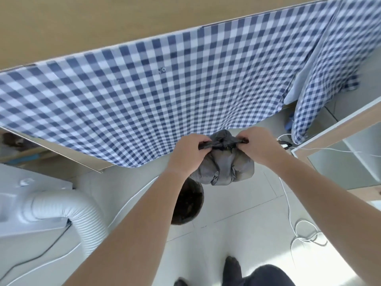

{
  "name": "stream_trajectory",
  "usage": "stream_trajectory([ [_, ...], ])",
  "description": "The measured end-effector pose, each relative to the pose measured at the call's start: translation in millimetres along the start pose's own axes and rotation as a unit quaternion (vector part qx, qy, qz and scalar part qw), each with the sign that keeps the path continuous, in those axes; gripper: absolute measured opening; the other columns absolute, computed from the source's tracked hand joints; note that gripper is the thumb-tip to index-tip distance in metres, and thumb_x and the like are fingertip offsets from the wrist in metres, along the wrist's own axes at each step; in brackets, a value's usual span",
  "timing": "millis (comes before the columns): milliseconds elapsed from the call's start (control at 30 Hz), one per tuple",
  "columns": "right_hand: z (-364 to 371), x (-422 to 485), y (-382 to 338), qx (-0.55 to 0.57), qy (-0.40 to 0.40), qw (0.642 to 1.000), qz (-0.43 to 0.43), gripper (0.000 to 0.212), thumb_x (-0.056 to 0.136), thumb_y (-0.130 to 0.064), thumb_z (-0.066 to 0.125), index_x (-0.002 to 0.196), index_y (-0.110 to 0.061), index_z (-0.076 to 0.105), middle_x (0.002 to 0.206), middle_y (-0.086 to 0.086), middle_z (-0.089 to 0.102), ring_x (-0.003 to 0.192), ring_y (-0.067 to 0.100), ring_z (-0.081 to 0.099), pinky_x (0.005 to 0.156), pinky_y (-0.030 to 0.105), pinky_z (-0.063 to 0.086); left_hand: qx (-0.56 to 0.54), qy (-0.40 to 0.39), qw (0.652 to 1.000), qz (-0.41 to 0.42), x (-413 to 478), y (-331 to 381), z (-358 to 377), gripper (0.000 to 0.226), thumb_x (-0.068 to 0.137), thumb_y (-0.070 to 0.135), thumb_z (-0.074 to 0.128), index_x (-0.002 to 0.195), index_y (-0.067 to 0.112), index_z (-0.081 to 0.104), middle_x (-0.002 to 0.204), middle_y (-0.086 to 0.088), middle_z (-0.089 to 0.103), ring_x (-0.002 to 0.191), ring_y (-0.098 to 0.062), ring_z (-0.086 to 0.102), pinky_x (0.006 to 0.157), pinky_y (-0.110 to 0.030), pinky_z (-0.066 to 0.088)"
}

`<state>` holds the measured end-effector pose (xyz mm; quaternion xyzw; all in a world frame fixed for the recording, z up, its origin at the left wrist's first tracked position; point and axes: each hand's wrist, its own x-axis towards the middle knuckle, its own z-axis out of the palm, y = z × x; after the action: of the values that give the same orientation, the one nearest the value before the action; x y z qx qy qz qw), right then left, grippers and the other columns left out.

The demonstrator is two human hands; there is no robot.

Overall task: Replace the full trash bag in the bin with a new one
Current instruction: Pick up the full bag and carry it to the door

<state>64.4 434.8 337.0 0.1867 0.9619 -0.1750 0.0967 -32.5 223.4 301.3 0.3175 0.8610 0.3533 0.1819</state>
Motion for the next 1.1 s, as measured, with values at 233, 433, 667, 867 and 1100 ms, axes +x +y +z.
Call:
stream_trajectory([
  [233,-113,-65,-75,0.063,-0.011,0.998,-0.024,0.014,0.087,-0.02,0.068,0.078,-0.03,0.068,0.068,-0.008,0.06,0.076,0.017,0.059,0.058,0.023,0.036,0.002,0.033,0.999,-0.035,-64,86,-106,0.017,0.097,0.031,0.068,0.11,0.036,0.078,0.101,0.021,0.073,0.099,-0.004,0.063,0.089,-0.026,0.049],
  [433,-174,-123,-119,0.117,-0.057,0.991,-0.041,0.014,0.085,-0.022,0.07,0.092,-0.03,0.079,0.082,-0.006,0.073,0.082,0.015,0.067,0.073,0.035,0.055,0.022,0.051,0.995,-0.077,-129,128,-165,0.018,0.095,0.038,0.067,0.11,0.04,0.076,0.103,0.022,0.072,0.102,-0.003,0.063,0.092,-0.027,0.048],
  [667,-202,-174,-147,0.095,-0.023,0.992,-0.076,0.011,0.089,-0.025,0.068,0.088,-0.028,0.078,0.08,-0.008,0.069,0.081,0.011,0.062,0.072,0.03,0.05,-0.032,0.03,0.994,-0.099,-187,168,-204,0.021,0.091,0.036,0.074,0.112,0.041,0.076,0.105,0.025,0.073,0.104,0.0,0.067,0.096,-0.026,0.051],
  [867,-222,-195,-157,0.119,-0.018,0.989,-0.087,0.012,0.091,-0.021,0.07,0.088,-0.026,0.08,0.081,-0.01,0.071,0.081,0.008,0.062,0.069,0.022,0.043,-0.092,0.039,0.989,-0.113,-222,188,-225,0.031,0.094,0.029,0.073,0.12,0.046,0.07,0.106,0.021,0.069,0.101,-0.003,0.07,0.095,-0.027,0.055],
  [1100,-233,-205,-179,0.154,-0.038,0.981,-0.11,0.009,0.091,-0.022,0.073,0.095,-0.028,0.08,0.093,-0.013,0.075,0.089,0.006,0.067,0.081,0.027,0.053,-0.044,0.106,0.986,-0.117,-244,196,-241,0.026,0.094,0.019,0.072,0.095,0.045,0.069,0.084,0.023,0.07,0.084,0.006,0.065,0.079,-0.016,0.047],
])
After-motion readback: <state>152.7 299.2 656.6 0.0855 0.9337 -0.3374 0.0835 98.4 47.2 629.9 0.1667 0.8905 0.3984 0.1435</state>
